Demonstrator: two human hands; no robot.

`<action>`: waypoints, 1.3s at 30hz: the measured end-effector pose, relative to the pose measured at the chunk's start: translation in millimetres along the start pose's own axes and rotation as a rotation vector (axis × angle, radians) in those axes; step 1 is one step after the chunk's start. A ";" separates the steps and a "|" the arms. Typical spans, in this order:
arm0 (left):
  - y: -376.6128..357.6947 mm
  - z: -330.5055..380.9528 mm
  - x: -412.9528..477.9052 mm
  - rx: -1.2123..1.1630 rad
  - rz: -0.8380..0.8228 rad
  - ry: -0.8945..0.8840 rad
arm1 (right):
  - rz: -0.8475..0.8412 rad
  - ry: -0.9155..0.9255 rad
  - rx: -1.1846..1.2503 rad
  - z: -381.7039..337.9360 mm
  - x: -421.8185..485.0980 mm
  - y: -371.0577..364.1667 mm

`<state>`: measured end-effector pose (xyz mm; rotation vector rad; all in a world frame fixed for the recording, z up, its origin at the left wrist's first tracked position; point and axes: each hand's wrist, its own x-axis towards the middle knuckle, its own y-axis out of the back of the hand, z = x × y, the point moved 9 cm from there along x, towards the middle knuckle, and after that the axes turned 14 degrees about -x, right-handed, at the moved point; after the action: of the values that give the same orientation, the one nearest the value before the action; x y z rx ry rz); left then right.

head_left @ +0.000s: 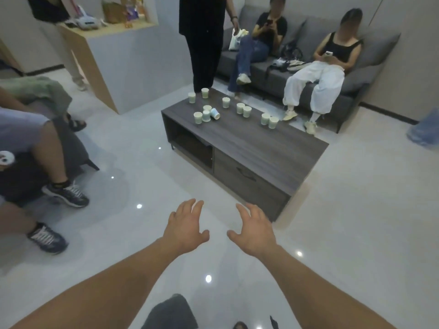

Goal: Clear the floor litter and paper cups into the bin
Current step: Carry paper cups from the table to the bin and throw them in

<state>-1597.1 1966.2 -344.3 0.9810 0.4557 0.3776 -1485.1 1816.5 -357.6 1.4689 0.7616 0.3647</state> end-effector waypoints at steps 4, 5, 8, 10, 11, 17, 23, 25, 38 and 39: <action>8.1 -16.5 54.3 -0.014 -0.002 0.041 | -0.035 0.042 -0.007 -3.0 59.1 5.3; 9.6 -21.0 69.6 -0.022 -0.008 0.043 | -0.049 0.050 -0.010 -5.1 75.6 5.7; 15.5 -36.5 120.5 -0.036 -0.037 0.041 | -0.078 0.057 -0.037 -14.8 127.1 11.1; 23.5 -47.8 157.2 -0.053 -0.037 0.035 | -0.078 0.045 -0.049 -20.4 160.7 17.5; 29.1 -52.9 176.3 -0.060 -0.036 0.029 | -0.077 0.033 -0.052 -22.5 178.1 22.3; 79.2 -76.3 284.5 -0.073 -0.045 -0.025 | -0.100 -0.031 -0.031 -35.9 279.6 46.8; 111.7 -96.8 376.0 -0.068 -0.047 -0.009 | -0.118 -0.017 -0.004 -52.1 370.1 58.4; 117.9 -98.7 410.8 -0.073 -0.045 -0.005 | -0.112 -0.001 0.004 -55.2 408.5 62.8; 177.3 -127.4 625.6 -0.121 -0.044 0.146 | -0.119 0.116 0.036 -76.3 672.2 111.7; 177.8 -131.4 635.7 -0.135 -0.054 0.161 | -0.129 0.115 0.033 -78.0 686.2 113.8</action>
<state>-1148.3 2466.5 -379.4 0.8090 0.5937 0.4342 -1015.9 2333.9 -404.1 1.4311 0.9534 0.3416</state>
